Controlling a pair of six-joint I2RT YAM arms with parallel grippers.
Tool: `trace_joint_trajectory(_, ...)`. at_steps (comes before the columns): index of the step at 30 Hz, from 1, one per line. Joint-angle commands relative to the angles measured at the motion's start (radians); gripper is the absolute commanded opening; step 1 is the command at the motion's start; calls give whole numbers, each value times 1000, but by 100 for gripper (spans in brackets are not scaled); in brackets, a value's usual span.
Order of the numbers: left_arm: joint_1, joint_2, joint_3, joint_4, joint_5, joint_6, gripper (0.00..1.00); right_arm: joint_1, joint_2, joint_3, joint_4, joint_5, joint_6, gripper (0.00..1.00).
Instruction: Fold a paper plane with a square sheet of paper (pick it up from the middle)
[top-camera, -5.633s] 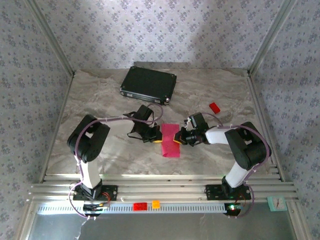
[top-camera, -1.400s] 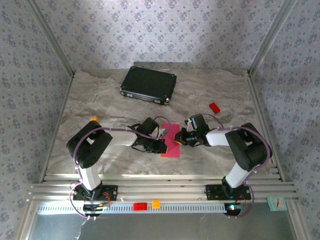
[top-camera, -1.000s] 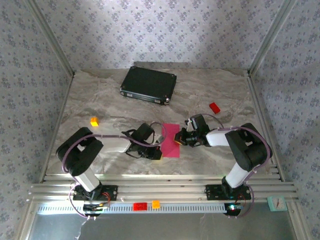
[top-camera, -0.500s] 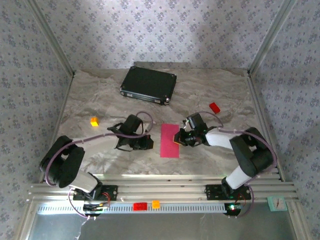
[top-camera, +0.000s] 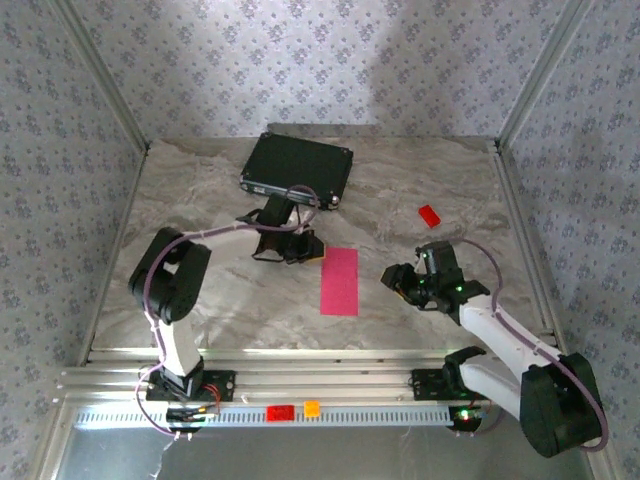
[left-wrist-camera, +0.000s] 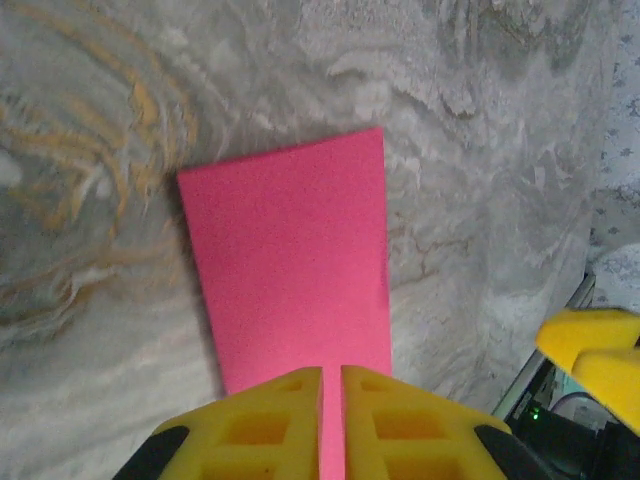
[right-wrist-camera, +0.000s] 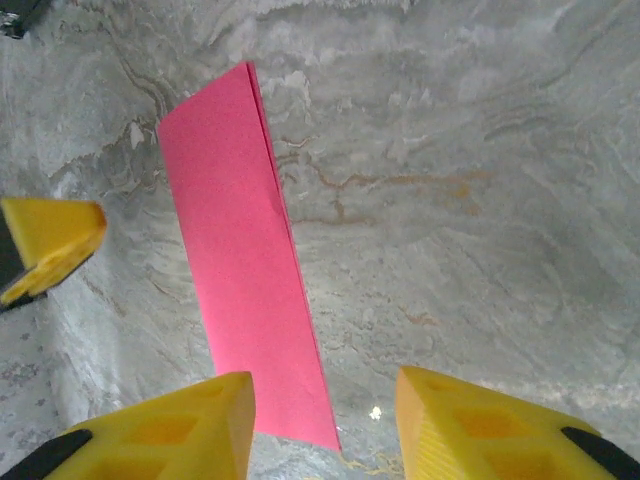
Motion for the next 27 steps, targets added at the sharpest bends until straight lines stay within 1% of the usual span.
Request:
trace_joint_trajectory(1,0,56,82,-48,41,5,15,45,21,23,-55,-23,20,47)
trace_joint_trajectory(3,0,83,111,-65,33,10,15,72,58,33,-53,-32,37,49)
trace_joint_trajectory(7,-8,132,163,-98,46,26,16,115,154,55,-26,-81,62,49)
trace_joint_trajectory(9,-13,151,182,-112,47,32,16,139,190,67,-19,-84,65,50)
trace_joint_trajectory(15,-19,212,220,-142,9,42,16,176,240,70,4,-87,81,52)
trace_joint_trajectory(20,-16,233,212,-140,-1,46,16,195,249,68,17,-102,88,58)
trace_joint_trajectory(23,-15,233,187,-132,-6,50,16,205,275,70,37,-128,96,59)
trace_joint_trajectory(27,-11,234,149,-112,-6,48,16,227,320,65,107,-154,131,59)
